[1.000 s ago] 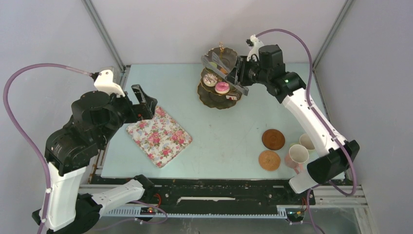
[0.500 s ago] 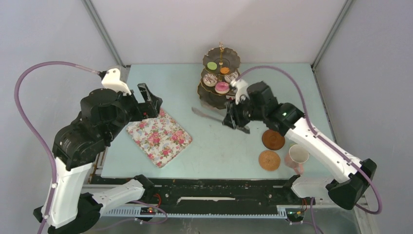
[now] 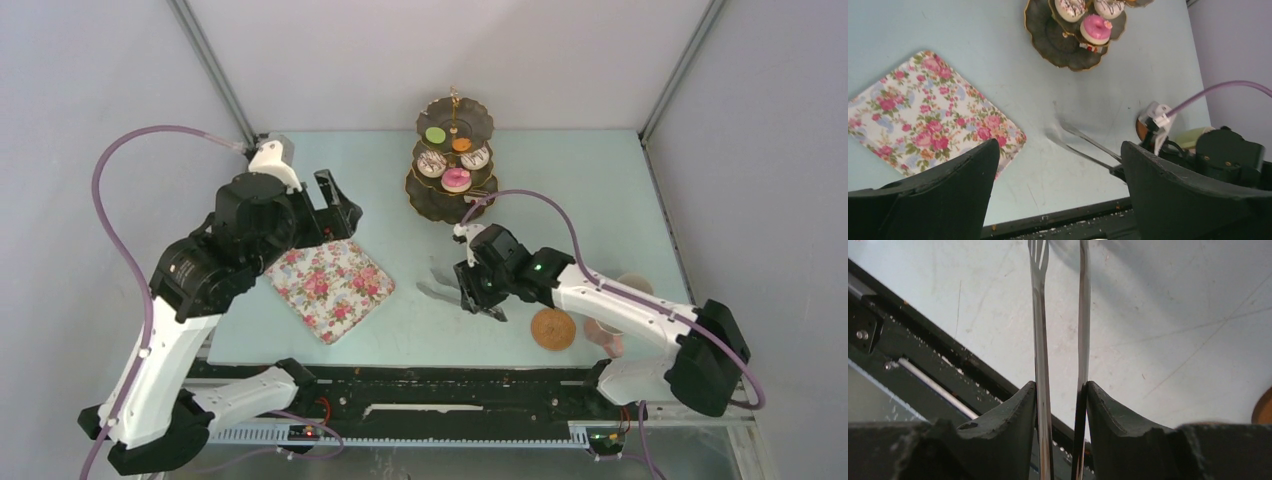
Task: Serve the afternoon tea
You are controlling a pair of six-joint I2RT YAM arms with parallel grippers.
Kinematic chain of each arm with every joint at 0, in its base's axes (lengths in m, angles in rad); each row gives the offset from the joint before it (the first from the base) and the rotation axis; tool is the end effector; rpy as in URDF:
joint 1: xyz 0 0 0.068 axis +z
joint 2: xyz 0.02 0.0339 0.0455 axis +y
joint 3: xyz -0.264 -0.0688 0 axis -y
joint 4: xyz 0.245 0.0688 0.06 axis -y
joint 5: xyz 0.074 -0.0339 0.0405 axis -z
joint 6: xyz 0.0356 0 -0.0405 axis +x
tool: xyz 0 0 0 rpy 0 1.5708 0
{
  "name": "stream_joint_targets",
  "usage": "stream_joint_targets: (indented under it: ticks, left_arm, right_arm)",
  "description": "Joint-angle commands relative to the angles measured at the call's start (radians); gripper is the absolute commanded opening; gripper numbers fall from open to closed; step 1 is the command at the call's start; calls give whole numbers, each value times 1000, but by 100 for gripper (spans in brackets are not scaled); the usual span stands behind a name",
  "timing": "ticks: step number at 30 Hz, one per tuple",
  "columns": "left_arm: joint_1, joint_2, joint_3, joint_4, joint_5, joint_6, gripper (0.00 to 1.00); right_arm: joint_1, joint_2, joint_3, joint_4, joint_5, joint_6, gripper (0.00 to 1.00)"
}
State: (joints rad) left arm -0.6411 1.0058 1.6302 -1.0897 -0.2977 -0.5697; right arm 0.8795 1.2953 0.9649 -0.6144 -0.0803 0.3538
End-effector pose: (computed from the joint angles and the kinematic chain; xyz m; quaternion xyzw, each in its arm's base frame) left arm 0.1176 -0.0747 0.4799 -0.0478 0.8439 -0.1917 0.4988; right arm 0.1658 0.2049 0.2561 -0.2589 0.9148 0.2091 0.2289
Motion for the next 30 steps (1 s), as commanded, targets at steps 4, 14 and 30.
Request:
stream_joint_targets:
  ticks: [4,14,30]
  left_arm:
    - [-6,-93,-129,39,67,-130,98]
    - [-5,-161,-178,-1,223,-161,98]
    - [-6,-285,-152,-48,326,-142,98]
  right_arm:
    - [54,86,0,204,135,108,43]
    - [134,210,-17,233,178,284,43]
    - [200,330,59,248,237,522,41]
